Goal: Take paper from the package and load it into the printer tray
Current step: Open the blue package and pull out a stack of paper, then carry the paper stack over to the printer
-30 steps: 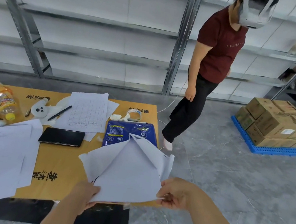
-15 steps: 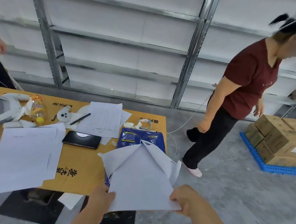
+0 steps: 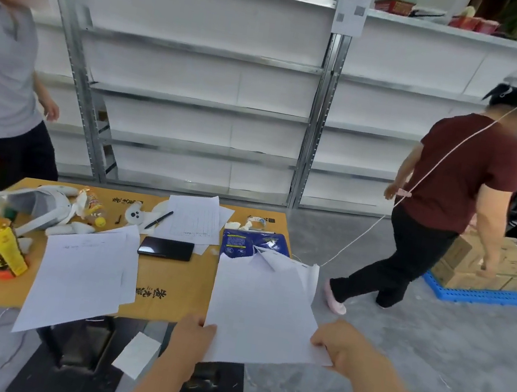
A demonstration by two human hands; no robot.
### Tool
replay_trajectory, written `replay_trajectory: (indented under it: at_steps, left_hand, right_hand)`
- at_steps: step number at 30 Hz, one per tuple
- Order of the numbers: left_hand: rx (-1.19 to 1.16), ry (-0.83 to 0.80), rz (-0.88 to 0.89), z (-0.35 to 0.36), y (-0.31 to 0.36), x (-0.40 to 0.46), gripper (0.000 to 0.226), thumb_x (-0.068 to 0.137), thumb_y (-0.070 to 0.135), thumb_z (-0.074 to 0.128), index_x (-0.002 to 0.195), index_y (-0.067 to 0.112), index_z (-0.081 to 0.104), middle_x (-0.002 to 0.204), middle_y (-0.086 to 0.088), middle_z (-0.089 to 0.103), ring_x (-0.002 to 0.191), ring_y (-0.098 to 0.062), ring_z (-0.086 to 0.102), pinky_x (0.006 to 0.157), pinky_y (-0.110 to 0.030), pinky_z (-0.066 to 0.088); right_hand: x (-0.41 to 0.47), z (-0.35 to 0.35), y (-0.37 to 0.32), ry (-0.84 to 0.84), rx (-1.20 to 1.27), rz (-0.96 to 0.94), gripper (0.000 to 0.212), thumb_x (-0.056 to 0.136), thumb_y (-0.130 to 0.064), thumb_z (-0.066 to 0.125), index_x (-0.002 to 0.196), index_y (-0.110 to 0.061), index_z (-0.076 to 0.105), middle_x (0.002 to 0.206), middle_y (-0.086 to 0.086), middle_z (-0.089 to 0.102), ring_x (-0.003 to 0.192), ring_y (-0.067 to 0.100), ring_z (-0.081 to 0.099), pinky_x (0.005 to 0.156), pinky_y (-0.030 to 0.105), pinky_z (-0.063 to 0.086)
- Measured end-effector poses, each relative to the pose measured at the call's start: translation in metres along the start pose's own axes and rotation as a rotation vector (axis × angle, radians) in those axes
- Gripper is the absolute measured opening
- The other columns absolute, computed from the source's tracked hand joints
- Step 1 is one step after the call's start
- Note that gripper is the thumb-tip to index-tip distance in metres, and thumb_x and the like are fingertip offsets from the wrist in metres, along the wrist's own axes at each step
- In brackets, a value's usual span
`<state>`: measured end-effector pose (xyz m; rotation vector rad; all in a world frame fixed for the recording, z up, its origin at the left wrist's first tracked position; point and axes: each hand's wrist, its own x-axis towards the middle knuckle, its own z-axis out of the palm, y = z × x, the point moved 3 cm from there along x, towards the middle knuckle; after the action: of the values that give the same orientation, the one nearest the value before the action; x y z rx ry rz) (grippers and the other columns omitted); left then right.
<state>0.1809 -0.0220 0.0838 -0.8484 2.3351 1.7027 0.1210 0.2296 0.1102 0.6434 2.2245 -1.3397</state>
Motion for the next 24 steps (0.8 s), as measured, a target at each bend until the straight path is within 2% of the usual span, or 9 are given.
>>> replay_trajectory:
  at_steps: [3, 7, 9, 12, 15, 18, 20, 21, 24]
  left_hand:
    - [-0.01, 0.044, 0.057, -0.021, 0.004, -0.014, 0.017, 0.092, 0.017, 0.048, 0.103, 0.006, 0.055, 0.099, -0.011, 0.06, 0.088, -0.023, 0.056, 0.067, -0.029, 0.046]
    - [0.025, 0.137, 0.085, -0.054, 0.008, -0.03, 0.023, 0.093, 0.02, 0.046, 0.108, 0.005, 0.054, 0.093, -0.007, 0.056, 0.081, -0.02, 0.053, 0.065, -0.027, 0.04]
    - [0.037, 0.19, 0.104, -0.071, 0.01, -0.036, 0.018, 0.094, 0.019, 0.046, 0.103, 0.005, 0.053, 0.091, -0.006, 0.053, 0.08, -0.02, 0.05, 0.066, -0.028, 0.038]
    - [0.089, 0.253, 0.124, -0.097, 0.015, -0.043, 0.015, 0.094, 0.019, 0.045, 0.101, 0.008, 0.052, 0.097, -0.009, 0.054, 0.084, -0.022, 0.049, 0.074, -0.031, 0.04]
    - [0.142, 0.312, 0.134, -0.121, 0.017, -0.049, 0.027, 0.096, 0.023, 0.043, 0.112, 0.004, 0.053, 0.112, -0.015, 0.058, 0.099, -0.026, 0.054, 0.093, -0.037, 0.045]
    - [0.163, 0.374, 0.135, -0.144, 0.016, -0.057, 0.03, 0.097, 0.026, 0.042, 0.115, 0.004, 0.052, 0.12, -0.015, 0.056, 0.108, -0.027, 0.053, 0.1, -0.036, 0.041]
    - [0.137, 0.414, 0.144, -0.16, 0.014, -0.061, 0.021, 0.097, 0.024, 0.042, 0.107, 0.009, 0.052, 0.116, -0.015, 0.056, 0.101, -0.025, 0.052, 0.097, -0.035, 0.042]
    - [0.108, 0.435, 0.143, -0.169, 0.012, -0.063, 0.014, 0.096, 0.022, 0.042, 0.1, 0.012, 0.049, 0.111, -0.014, 0.056, 0.096, -0.022, 0.05, 0.094, -0.036, 0.042]
    - [0.013, 0.509, 0.119, -0.197, 0.001, -0.066, 0.015, 0.094, 0.017, 0.044, 0.08, 0.012, 0.044, 0.082, -0.006, 0.048, 0.082, -0.019, 0.044, 0.08, -0.04, 0.043]
  right_hand:
    - [-0.02, 0.011, -0.007, -0.015, 0.046, -0.095, 0.017, 0.081, 0.011, 0.048, 0.075, -0.004, 0.052, 0.075, 0.013, 0.048, 0.068, 0.023, 0.045, 0.06, 0.03, 0.037]
    - [-0.041, 0.031, -0.023, -0.046, 0.03, -0.198, 0.02, 0.077, 0.004, 0.055, 0.07, -0.015, 0.052, 0.085, 0.01, 0.052, 0.081, 0.023, 0.05, 0.062, 0.025, 0.043]
    - [-0.049, 0.042, -0.031, -0.052, 0.027, -0.237, 0.014, 0.065, -0.001, 0.056, 0.07, -0.013, 0.05, 0.081, 0.01, 0.047, 0.078, 0.021, 0.045, 0.058, 0.026, 0.035]
    - [-0.057, 0.061, -0.043, -0.065, 0.034, -0.302, 0.015, 0.07, 0.003, 0.05, 0.077, -0.01, 0.05, 0.081, 0.013, 0.044, 0.075, 0.022, 0.041, 0.056, 0.026, 0.028]
    - [-0.066, 0.078, -0.058, -0.086, 0.016, -0.368, 0.013, 0.062, -0.007, 0.049, 0.074, -0.009, 0.053, 0.082, 0.015, 0.051, 0.076, 0.024, 0.046, 0.065, 0.031, 0.036]
    - [-0.079, 0.096, -0.074, -0.135, 0.032, -0.418, 0.013, 0.078, 0.003, 0.045, 0.079, -0.004, 0.056, 0.085, 0.017, 0.053, 0.08, 0.026, 0.049, 0.07, 0.034, 0.044]
    - [-0.086, 0.111, -0.086, -0.16, 0.007, -0.43, 0.019, 0.083, 0.005, 0.043, 0.089, 0.0, 0.06, 0.093, 0.018, 0.06, 0.088, 0.033, 0.057, 0.078, 0.044, 0.054]
    - [-0.091, 0.119, -0.093, -0.17, -0.011, -0.44, 0.022, 0.084, 0.004, 0.043, 0.094, -0.001, 0.061, 0.1, 0.018, 0.062, 0.094, 0.035, 0.059, 0.083, 0.043, 0.054]
    - [-0.103, 0.148, -0.112, -0.232, -0.043, -0.487, 0.022, 0.089, 0.004, 0.042, 0.101, -0.006, 0.058, 0.106, 0.017, 0.061, 0.089, 0.029, 0.057, 0.074, 0.032, 0.049]
